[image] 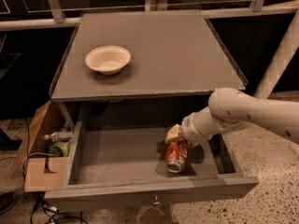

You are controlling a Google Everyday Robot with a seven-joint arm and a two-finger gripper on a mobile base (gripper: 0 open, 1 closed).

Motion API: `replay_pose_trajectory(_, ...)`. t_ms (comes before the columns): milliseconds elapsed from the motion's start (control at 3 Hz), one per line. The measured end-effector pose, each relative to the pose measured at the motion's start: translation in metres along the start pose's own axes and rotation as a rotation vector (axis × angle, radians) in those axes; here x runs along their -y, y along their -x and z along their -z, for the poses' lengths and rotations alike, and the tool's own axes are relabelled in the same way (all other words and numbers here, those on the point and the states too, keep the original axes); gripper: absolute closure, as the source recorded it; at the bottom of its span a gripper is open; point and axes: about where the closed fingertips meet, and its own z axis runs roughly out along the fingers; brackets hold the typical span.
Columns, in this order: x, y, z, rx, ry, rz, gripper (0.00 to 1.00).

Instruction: Place coke can into top drawer

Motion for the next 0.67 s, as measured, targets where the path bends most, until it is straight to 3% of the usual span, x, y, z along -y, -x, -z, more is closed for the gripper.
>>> replay_pose_trajectory(667,0.007,-0.008,-0.018,-0.009,-0.038,-0.008,1.00)
